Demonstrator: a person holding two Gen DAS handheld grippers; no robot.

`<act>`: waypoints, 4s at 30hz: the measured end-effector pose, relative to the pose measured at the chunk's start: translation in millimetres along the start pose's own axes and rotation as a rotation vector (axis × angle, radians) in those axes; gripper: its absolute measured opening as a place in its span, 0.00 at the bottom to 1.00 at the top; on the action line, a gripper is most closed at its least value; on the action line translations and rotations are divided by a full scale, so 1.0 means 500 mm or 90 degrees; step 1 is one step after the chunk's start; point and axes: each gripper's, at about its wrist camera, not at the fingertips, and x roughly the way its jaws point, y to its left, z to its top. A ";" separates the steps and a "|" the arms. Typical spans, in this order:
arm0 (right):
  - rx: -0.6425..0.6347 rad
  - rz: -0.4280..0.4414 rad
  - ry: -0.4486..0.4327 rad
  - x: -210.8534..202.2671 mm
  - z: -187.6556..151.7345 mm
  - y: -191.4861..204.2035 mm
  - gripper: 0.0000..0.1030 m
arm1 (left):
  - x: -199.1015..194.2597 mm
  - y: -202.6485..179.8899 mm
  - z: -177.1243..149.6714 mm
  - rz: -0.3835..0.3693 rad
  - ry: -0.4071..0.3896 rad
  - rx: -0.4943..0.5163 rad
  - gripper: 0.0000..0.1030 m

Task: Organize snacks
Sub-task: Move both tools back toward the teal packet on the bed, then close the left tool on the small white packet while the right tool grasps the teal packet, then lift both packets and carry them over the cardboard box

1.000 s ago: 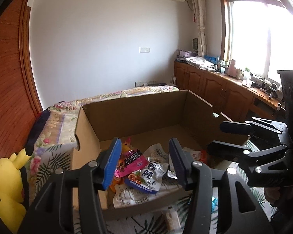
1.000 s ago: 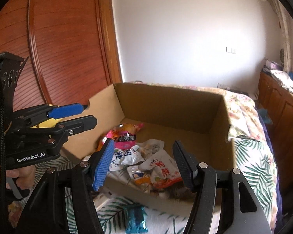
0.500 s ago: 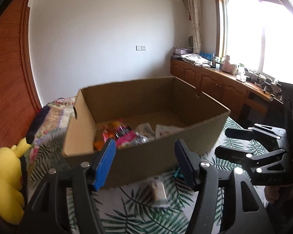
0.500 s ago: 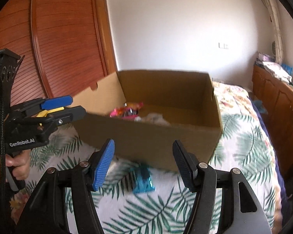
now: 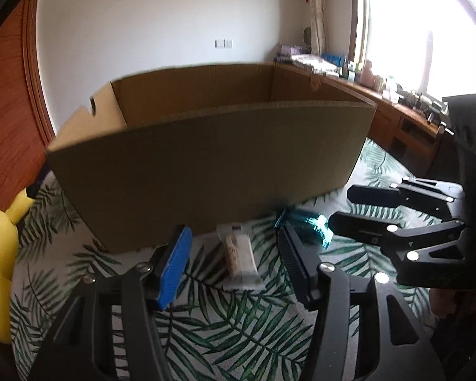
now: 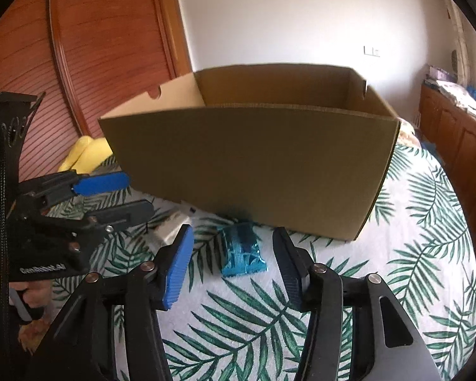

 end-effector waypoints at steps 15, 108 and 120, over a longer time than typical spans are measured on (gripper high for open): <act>-0.014 0.009 0.014 0.016 -0.011 0.003 0.50 | 0.074 -0.012 -0.011 0.020 0.090 0.010 0.38; 0.028 -0.053 -0.073 -0.201 0.016 0.013 0.26 | -0.249 -0.017 0.011 0.007 -0.082 -0.008 0.19; 0.008 -0.055 -0.101 -0.200 0.080 0.011 0.26 | -0.244 0.005 0.075 0.023 -0.113 -0.006 0.19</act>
